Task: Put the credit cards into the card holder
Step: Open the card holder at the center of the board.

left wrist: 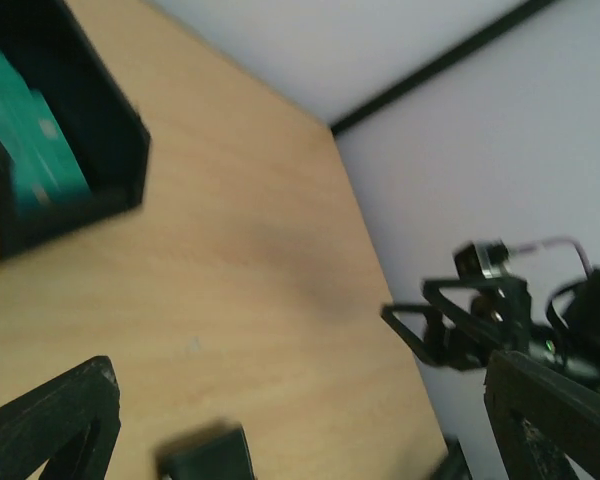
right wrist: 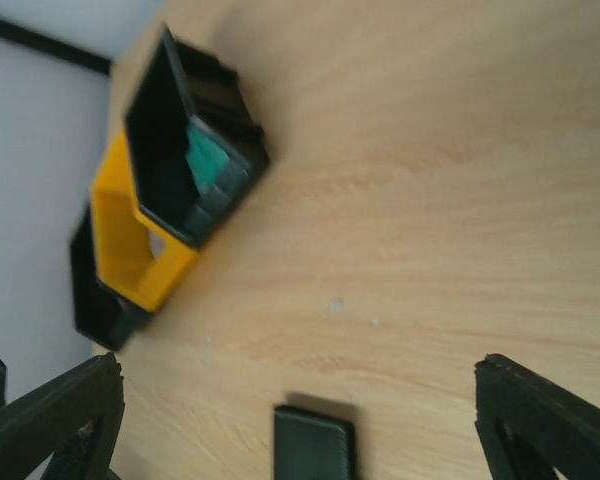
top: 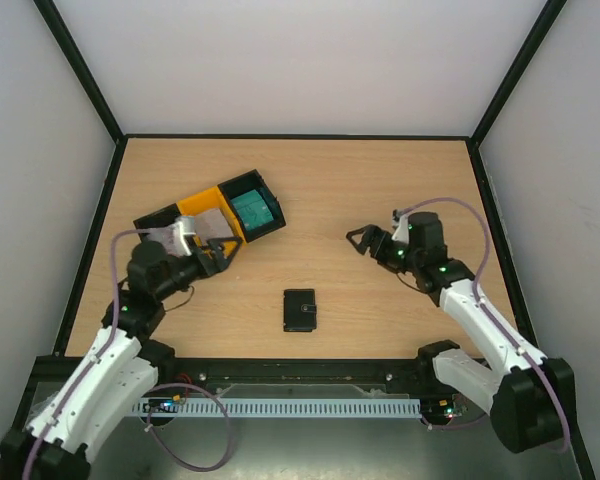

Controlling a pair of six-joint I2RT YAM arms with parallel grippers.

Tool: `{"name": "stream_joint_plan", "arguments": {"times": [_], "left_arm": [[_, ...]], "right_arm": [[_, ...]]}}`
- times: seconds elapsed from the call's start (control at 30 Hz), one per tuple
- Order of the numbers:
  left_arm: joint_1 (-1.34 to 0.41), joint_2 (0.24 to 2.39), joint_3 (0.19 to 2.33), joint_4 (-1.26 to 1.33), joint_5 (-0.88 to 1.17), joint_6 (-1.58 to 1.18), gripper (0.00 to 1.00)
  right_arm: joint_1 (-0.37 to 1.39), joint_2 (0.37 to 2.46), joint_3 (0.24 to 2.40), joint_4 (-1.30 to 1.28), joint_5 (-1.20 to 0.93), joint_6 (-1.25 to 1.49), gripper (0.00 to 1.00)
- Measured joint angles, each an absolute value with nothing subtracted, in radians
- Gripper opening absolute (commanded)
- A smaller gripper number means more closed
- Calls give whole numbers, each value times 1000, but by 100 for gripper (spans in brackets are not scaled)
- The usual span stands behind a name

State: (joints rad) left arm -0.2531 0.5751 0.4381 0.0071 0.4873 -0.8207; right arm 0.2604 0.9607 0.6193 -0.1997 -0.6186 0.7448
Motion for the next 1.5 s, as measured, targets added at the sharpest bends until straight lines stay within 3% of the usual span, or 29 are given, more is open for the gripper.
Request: {"name": "stream_joint_plan", "arguments": {"times": [0.27,0.37,0.57,0.7,0.93,1.2,1.5], "left_arm": [[-654,844,413,21,324,-939,72],[-762,958,413,26,278,-979,66],[-869,1145,413,35,225,-1061,63],[-879,1210,413,57,224,-1098,52],[-887,1274,412,105,232,-1135,51],[-887,1332,407,159,257,-1155,51],[-887,1387,407,252,320,-1172,52]], "right_arm": [[465,1056,523,-183,-581,745,71],[539,1068,506,-183,-568,741,65],[668,1090,471,-194,-549,741,56],[740,1125,447,-189,-554,740,43],[810,1207,442,-150,-553,741,37],[820,1317,434,-58,-554,748,21],[822,1415,464,42,-569,758,14]]}}
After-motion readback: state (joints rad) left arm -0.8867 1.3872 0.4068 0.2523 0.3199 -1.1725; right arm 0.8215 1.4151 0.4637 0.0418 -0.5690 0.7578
